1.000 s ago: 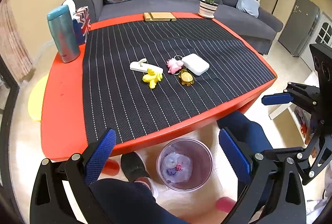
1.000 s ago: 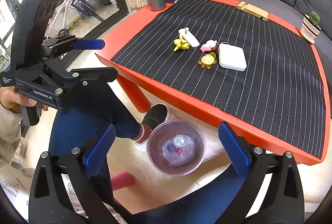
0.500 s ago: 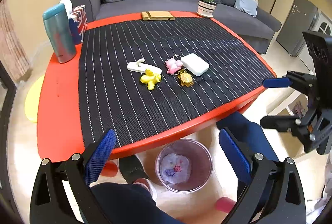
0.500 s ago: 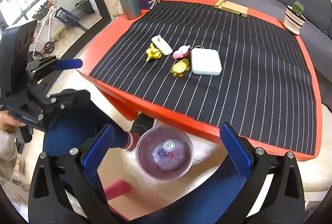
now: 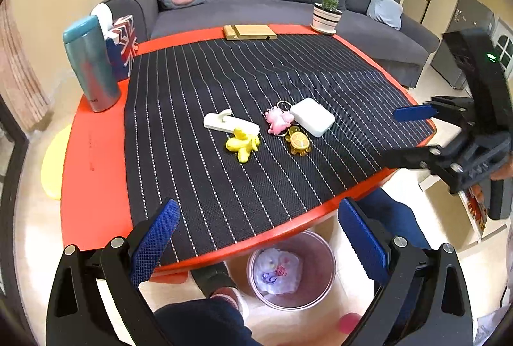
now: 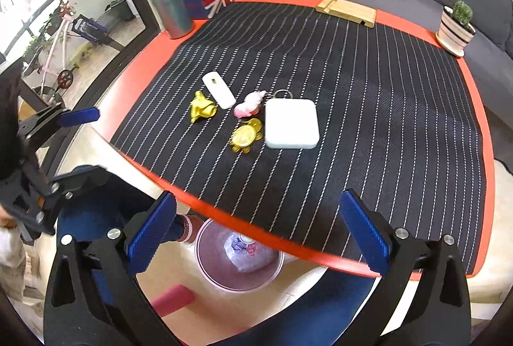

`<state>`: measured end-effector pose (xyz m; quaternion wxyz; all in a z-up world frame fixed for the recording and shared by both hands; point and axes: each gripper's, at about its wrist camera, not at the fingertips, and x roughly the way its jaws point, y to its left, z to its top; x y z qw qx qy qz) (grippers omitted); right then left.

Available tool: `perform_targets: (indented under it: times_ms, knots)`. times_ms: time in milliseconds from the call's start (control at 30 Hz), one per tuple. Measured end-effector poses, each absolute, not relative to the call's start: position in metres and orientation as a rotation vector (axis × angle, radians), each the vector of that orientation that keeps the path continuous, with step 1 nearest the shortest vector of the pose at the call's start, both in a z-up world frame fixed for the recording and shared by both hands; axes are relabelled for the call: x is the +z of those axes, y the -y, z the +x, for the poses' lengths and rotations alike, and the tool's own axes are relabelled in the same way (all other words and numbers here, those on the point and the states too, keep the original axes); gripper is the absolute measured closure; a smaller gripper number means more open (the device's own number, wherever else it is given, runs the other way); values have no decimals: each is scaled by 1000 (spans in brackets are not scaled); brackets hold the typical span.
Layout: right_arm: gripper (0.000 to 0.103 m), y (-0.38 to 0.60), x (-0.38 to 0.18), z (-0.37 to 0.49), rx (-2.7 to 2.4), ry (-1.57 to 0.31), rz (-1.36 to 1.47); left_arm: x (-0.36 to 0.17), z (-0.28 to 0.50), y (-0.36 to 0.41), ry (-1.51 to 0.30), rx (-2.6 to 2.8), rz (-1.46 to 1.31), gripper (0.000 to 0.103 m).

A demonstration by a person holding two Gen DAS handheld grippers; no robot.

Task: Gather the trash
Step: 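Reach the right gripper to the white square case and grasp it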

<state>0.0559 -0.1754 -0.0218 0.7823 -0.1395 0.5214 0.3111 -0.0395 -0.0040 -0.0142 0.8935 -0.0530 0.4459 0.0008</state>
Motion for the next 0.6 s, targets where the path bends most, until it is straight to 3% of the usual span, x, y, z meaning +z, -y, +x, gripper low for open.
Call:
perform_targets:
  times_ms: [600]
  knots:
    - [3, 142, -61, 142, 635, -1262, -345, -23, -34, -1, -940, -10, -140, 8]
